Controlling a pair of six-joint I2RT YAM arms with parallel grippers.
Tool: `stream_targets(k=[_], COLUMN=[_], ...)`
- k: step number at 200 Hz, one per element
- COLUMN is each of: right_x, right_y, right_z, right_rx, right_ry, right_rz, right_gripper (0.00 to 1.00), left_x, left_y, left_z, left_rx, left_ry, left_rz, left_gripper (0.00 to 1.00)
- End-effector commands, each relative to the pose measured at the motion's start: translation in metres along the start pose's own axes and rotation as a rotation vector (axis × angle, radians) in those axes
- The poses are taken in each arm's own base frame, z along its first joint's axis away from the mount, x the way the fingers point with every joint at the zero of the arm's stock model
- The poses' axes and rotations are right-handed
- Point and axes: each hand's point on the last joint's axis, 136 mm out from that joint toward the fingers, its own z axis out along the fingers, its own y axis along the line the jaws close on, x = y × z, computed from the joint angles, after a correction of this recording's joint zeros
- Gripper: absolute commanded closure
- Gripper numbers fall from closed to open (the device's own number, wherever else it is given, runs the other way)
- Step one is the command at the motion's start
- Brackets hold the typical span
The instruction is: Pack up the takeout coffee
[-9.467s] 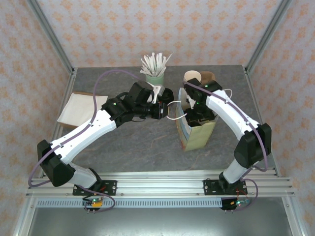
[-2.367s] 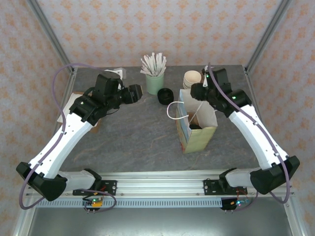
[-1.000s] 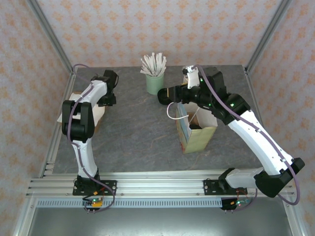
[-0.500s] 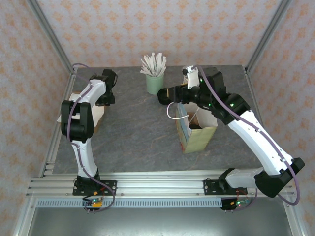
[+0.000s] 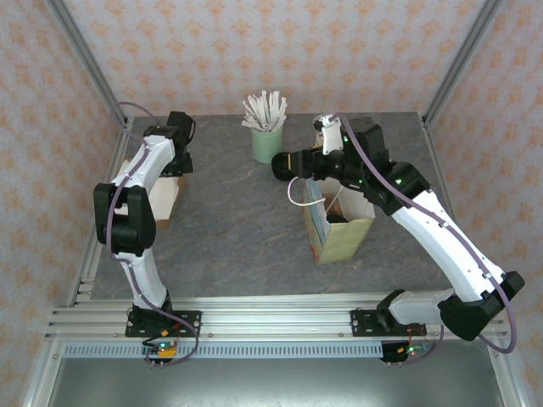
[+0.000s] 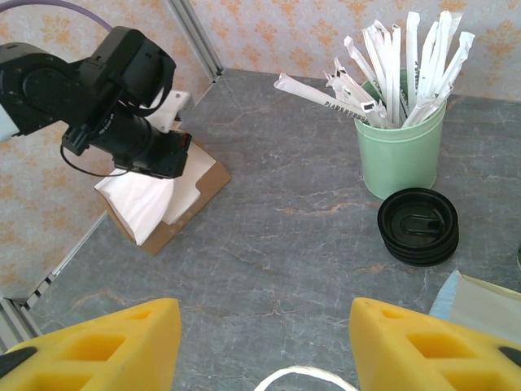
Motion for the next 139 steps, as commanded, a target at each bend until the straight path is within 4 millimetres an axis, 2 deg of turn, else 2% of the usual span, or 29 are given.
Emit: stream_targets(k=[1,25,45,106,119,139], right_x=[-0.002,-0.006,-0.011,-0.025,-0.028,-0.032], right_y=[0.001,0.000,-0.007,-0.034,-0.042,-0.059], right_z=[-0.005,-0.010,-0.019,-0.044,-0.049,-0.060], right_rx=[0.001,0.012,0.066,0.237,0.276,0.337], right_ry=[-0.022,-0.033,-0.055,-0.102,-0.106,-0.110], right_rz=[0.006,0.011,0.022,0.021,0.029,0.057], right_gripper=[0.43,0.43,0.43,0.41,0.41,0.41], left_x=[-0.003,-0.007,-0.006,0.014,0.016,0.019], left_y=[0.025,0.042,0.055,0.066,0.062,0.044], left_z=[-0.020,-0.046,-0.085,-0.239,-0.272,-0.323], left_rx=[-0.064,-0.090,-0.053,0.355,0.466,0.671], left_ry=[-0.031,-0.090,-0.170,-0.499,-0.563,-0.636], left_rz=[0.000,-0.037,-0.101,-0.275,-0.300,-0.302], left_gripper=[1.00,1.00,1.00,1.00,1.00,1.00])
